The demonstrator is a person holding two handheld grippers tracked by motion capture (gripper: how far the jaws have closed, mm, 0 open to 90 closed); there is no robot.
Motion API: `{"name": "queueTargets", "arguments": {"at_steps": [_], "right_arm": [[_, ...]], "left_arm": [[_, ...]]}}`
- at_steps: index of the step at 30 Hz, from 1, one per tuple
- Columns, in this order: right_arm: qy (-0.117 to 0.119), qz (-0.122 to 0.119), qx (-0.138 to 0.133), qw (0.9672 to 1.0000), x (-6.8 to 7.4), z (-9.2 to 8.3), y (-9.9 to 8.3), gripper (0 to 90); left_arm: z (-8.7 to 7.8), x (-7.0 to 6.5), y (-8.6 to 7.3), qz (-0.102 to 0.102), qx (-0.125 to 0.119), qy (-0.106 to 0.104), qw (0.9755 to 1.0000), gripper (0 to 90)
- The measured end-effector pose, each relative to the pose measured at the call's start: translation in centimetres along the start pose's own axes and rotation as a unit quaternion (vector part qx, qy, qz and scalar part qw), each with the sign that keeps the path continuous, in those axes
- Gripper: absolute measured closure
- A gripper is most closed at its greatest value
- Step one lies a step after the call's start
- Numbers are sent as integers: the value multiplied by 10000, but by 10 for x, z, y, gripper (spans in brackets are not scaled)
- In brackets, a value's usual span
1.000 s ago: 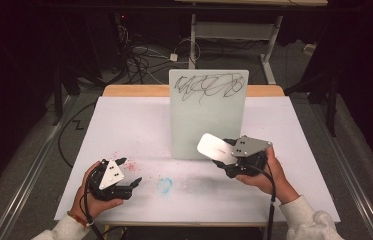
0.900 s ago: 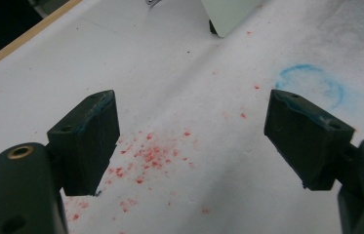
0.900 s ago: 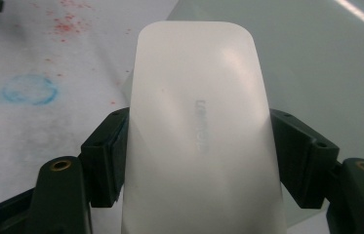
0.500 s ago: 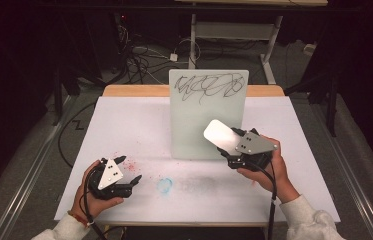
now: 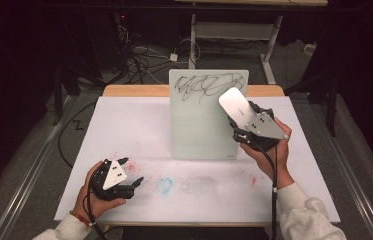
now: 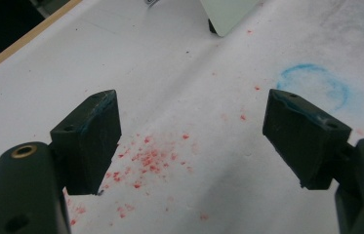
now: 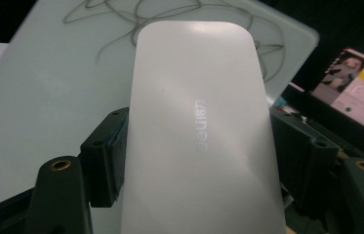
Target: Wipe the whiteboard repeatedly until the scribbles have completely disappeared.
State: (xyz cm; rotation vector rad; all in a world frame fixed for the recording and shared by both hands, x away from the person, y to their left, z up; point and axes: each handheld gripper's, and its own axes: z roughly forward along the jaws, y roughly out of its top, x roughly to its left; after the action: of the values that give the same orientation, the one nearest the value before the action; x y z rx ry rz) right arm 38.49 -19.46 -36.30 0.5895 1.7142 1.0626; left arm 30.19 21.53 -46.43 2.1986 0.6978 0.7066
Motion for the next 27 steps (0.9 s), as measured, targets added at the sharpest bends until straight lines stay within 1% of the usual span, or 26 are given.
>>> {"name": "queueTargets", "arguments": {"at_steps": [1,2,3,5,7,8,10,11,13,15,19,23,27], "right_arm": [[-115,-18,-6,9999,0,1,0,309],[-279,-60,-26,9996,0,4,1,309],[-324,-26,-24,9995,-1,6,1,309],[-520,6,-37,9986,-2,11,1,308],[-637,78,-85,9979,-3,15,1,308],[-750,82,-117,9971,-1,16,1,309],[-905,18,-128,9958,1,19,3,309],[-935,9,-131,9955,2,19,4,308],[-938,15,-92,9955,4,22,2,309],[-893,65,-42,9960,6,25,-1,309],[-793,79,70,9968,10,29,-6,309],[-772,-13,91,9970,16,31,-7,309],[-745,-62,112,9971,16,31,-7,309]], "left_arm": [[1,0,0,15,23,5,10000,211],[1,0,0,24,29,12,10000,211],[2,0,0,23,32,8,10000,211],[2,0,0,20,41,-12,10000,211],[2,-1,0,25,39,-8,10000,211],[2,-1,0,18,36,-10,10000,211],[2,-1,0,28,42,-10,10000,211],[2,-1,0,26,47,-11,10000,211],[2,-1,-1,33,56,-14,10000,211],[2,-1,-1,30,56,-24,10000,211],[3,-1,0,48,80,-38,9999,211],[4,-2,0,37,81,-48,9999,211],[4,-2,0,45,88,-64,9999,211]]}}
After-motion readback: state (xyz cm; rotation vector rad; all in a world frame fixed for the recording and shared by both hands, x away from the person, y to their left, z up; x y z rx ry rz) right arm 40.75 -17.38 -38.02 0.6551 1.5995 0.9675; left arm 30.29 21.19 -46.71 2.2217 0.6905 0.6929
